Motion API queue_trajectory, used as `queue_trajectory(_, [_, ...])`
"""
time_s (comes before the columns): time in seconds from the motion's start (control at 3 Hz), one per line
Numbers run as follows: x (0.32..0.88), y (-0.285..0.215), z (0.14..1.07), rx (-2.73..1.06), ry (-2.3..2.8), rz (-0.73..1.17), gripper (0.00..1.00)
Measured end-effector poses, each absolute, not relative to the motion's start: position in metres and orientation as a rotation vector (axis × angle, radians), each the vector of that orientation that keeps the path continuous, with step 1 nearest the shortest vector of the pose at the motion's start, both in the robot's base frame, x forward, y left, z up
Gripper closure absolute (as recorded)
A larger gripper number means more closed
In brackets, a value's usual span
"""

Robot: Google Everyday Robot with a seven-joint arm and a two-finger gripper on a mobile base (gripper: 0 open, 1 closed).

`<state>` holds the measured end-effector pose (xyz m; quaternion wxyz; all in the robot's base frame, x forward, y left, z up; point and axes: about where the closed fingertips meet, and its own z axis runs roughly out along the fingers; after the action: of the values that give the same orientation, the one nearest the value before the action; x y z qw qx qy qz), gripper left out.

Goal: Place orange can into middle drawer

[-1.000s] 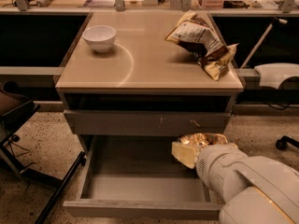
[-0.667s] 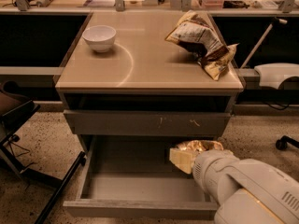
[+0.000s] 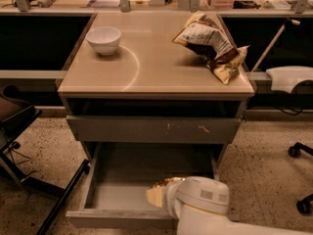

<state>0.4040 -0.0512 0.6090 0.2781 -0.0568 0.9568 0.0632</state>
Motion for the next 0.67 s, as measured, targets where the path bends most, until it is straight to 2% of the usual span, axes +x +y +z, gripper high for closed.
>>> queue_trajectory(0.67, [0.4092, -0.032, 0.5863, -0.271, 2.583, 0.145, 1.0])
